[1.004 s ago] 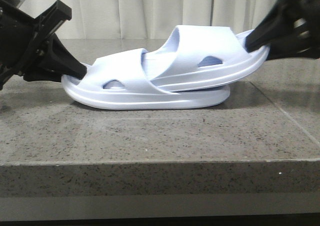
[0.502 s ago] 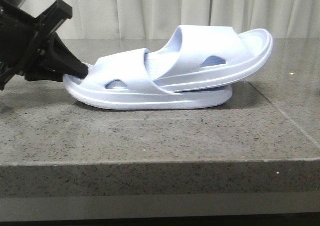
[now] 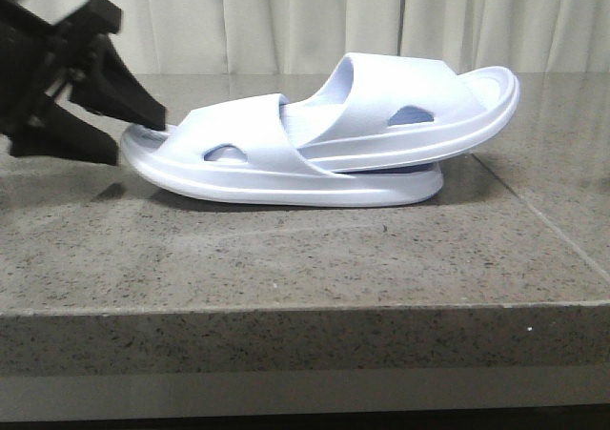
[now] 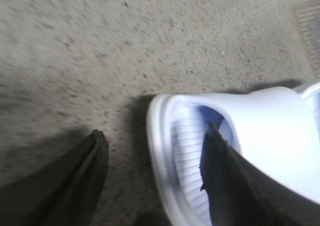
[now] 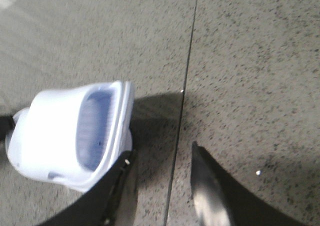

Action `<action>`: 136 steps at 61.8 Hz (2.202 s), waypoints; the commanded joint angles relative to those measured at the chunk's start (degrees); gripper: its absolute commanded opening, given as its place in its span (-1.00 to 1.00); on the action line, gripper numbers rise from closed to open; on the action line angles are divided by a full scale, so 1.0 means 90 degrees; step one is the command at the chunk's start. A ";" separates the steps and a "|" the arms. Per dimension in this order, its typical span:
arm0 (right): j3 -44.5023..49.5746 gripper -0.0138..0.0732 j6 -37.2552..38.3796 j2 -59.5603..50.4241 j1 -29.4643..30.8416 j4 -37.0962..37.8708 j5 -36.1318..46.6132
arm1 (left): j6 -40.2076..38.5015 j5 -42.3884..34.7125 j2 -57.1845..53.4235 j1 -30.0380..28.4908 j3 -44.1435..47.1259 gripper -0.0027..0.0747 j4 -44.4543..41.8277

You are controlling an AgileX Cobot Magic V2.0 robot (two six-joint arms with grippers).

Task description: Insert blue slippers together front up

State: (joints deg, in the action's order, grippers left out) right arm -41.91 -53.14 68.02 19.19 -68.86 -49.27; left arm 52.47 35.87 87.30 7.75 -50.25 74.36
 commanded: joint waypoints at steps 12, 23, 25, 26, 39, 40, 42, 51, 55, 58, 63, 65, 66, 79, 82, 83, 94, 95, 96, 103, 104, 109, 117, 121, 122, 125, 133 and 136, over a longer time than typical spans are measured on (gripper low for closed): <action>-0.0565 0.01 0.1608 -0.1004 -0.1005 0.2220 0.0163 | -0.2839 0.0263 -0.1762 -0.0385 -0.0554 0.16 -0.4131; -0.1104 0.01 0.3935 -0.1611 -0.1398 0.5054 -0.0251 | -0.4514 0.0812 -0.2854 -0.0385 -0.0554 0.16 -0.6551; -0.1114 0.01 0.4310 -0.1735 -0.1466 0.5528 -0.0360 | -0.4749 0.0916 -0.3043 -0.0385 -0.0554 0.16 -0.6942; -0.1114 0.01 0.4447 -0.1788 -0.1492 0.5700 -0.0394 | -0.4844 0.0961 -0.3121 -0.0385 -0.0554 0.16 -0.7168; -0.0995 0.01 0.5183 -0.2484 -0.1868 0.6667 -0.0732 | -0.5703 0.1189 -0.4099 -0.0385 -0.0283 0.16 -0.8324; -0.0970 0.01 0.5183 -0.2548 -0.1888 0.6667 -0.0725 | -0.5718 0.1189 -0.4161 -0.0385 -0.0234 0.16 -0.8344; -0.0900 0.01 0.5183 -0.2720 -0.1913 0.6658 -0.0706 | -0.5717 0.1189 -0.4323 -0.0385 -0.0115 0.16 -0.8356; -0.0499 0.01 0.5183 -0.3412 -0.1921 0.6658 -0.0656 | -0.5717 0.1169 -0.4968 -0.0385 0.0346 0.16 -0.8358; -0.0290 0.01 0.5183 -0.3767 -0.1921 0.6658 -0.0632 | -0.5721 0.1142 -0.5256 -0.0385 0.0537 0.16 -0.8329; -0.0183 0.01 0.5183 -0.3987 -0.1921 0.6658 -0.0623 | -0.5721 0.1105 -0.5424 -0.0385 0.0631 0.16 -0.8262; -0.0051 0.01 0.5177 -0.4282 -0.1921 0.6658 -0.0603 | -0.5721 0.0940 -0.5610 -0.0385 0.0799 0.16 -0.8208; -0.0015 0.01 0.5177 -0.4394 -0.1921 0.6658 -0.0569 | -0.5721 0.0845 -0.5656 -0.0385 0.0862 0.16 -0.8175; 0.0004 0.01 0.5177 -0.4452 -0.1921 0.6658 -0.0553 | -0.5721 0.0816 -0.5672 -0.0385 0.0881 0.16 -0.8174; 0.0057 -0.24 0.5177 -0.4650 -0.1921 0.6658 -0.0382 | -0.5721 0.0564 -0.5675 -0.0385 0.0940 0.06 -0.8069; 0.0057 -0.40 0.5177 -0.4650 -0.1921 0.6658 -0.0377 | -0.5721 0.0493 -0.5675 -0.0385 0.0940 -0.06 -0.8008; 0.0057 -0.44 0.5177 -0.4650 -0.1921 0.6658 -0.0375 | -0.5721 0.0472 -0.5675 -0.0385 0.0940 -0.10 -0.7993; 0.0057 -0.91 0.5177 -0.4650 -0.1921 0.6644 -0.0362 | -0.5721 0.0309 -0.5675 -0.0385 0.0940 -0.63 -0.7910; 0.0057 -0.94 0.5177 -0.4650 -0.1921 0.6645 -0.0353 | -0.5721 0.0309 -0.5675 -0.0385 0.0940 -0.67 -0.7910; 0.0057 -0.96 0.5177 -0.4650 -0.1921 0.6645 -0.0353 | -0.5721 0.0296 -0.5675 -0.0385 0.0940 -0.73 -0.7910; 0.0057 -0.95 0.5177 -0.4650 -0.1921 0.6645 -0.0322 | -0.5721 0.0171 -0.5675 -0.0385 0.0940 -0.99 -0.7858; 0.0057 -0.95 0.5177 -0.4650 -0.1921 0.6645 -0.0315 | -0.5721 0.0149 -0.5675 -0.0385 0.0940 -0.98 -0.7858; 0.0057 -0.95 0.5177 -0.4650 -0.1921 0.6645 -0.0384 | -0.5721 0.0085 -0.5675 -0.0385 0.0940 -0.98 -0.7846; 0.0057 -0.95 0.5177 -0.4650 -0.1921 0.6643 -0.0504 | -0.5721 0.0085 -0.5675 -0.0385 0.0940 -0.98 -0.7848; 0.0057 -0.95 0.5177 -0.4650 -0.1921 0.6643 -0.0504 | -0.5721 0.0085 -0.5675 -0.0385 0.0940 -0.98 -0.7848; 0.0057 -0.95 0.5177 -0.4650 -0.1921 0.6643 -0.0504 | -0.5721 0.0085 -0.5675 -0.0385 0.0940 -0.98 -0.7848; 0.0057 -0.95 0.5177 -0.4650 -0.1921 0.6643 -0.0504 | -0.5721 0.0085 -0.5675 -0.0385 0.0940 -0.98 -0.7848; 0.0057 -0.95 0.5177 -0.4650 -0.1921 0.6643 -0.0504 | -0.5721 0.0085 -0.5675 -0.0385 0.0940 -0.98 -0.7848; 0.0057 -0.95 0.5177 -0.4650 -0.1921 0.6643 -0.0504 | -0.5721 0.0085 -0.5675 -0.0385 0.0940 -0.98 -0.7848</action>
State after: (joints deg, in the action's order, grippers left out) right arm -40.22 -6.50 25.84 1.97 -8.89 -57.08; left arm 1.49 41.22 36.28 4.27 -40.33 3.10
